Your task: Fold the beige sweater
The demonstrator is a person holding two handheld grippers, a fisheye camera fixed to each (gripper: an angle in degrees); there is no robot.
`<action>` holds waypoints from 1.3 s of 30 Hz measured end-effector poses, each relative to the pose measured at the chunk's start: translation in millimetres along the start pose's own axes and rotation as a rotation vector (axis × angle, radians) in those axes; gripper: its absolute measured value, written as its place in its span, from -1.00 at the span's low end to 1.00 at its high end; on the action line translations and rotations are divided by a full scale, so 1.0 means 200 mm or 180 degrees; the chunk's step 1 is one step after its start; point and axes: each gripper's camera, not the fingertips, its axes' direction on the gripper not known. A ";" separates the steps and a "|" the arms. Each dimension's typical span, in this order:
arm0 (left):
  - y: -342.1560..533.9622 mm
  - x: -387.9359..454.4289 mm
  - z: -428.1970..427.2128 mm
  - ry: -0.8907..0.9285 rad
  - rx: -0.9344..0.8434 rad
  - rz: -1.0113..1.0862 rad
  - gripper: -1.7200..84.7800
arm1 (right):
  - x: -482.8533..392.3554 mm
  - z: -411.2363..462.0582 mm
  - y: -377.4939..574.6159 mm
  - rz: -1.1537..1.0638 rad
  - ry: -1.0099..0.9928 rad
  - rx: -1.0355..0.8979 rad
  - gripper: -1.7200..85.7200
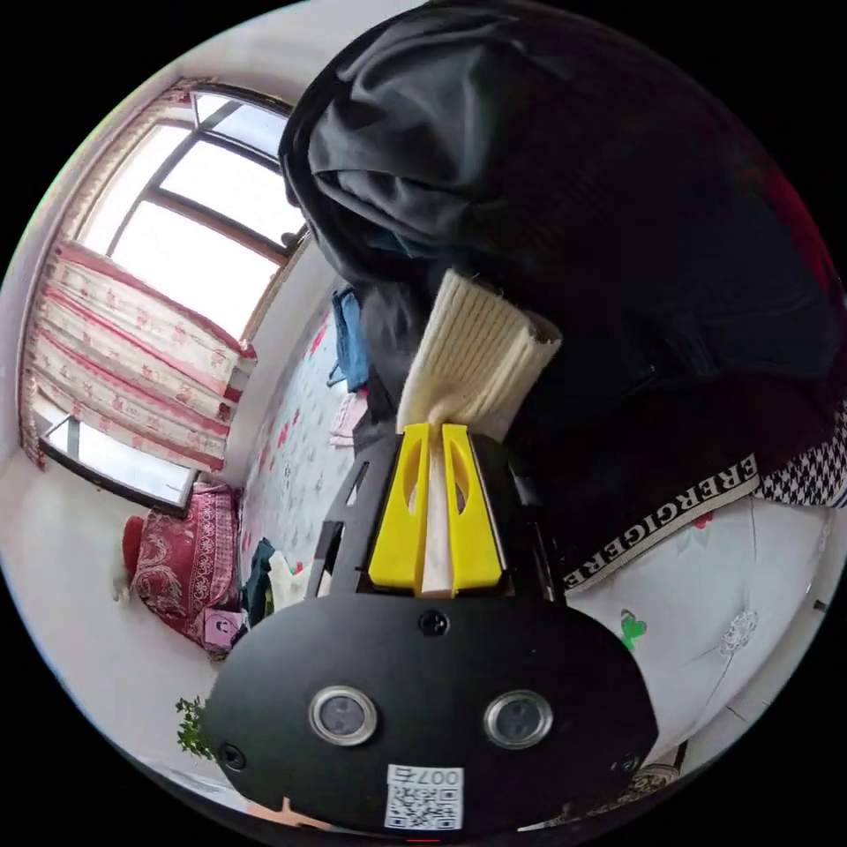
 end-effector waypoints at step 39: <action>0.32 -0.54 -0.15 0.1277 -0.0516 0.1220 -0.96 | -0.81 0.02 1.74 -0.2290 -0.0079 -0.3649 -0.91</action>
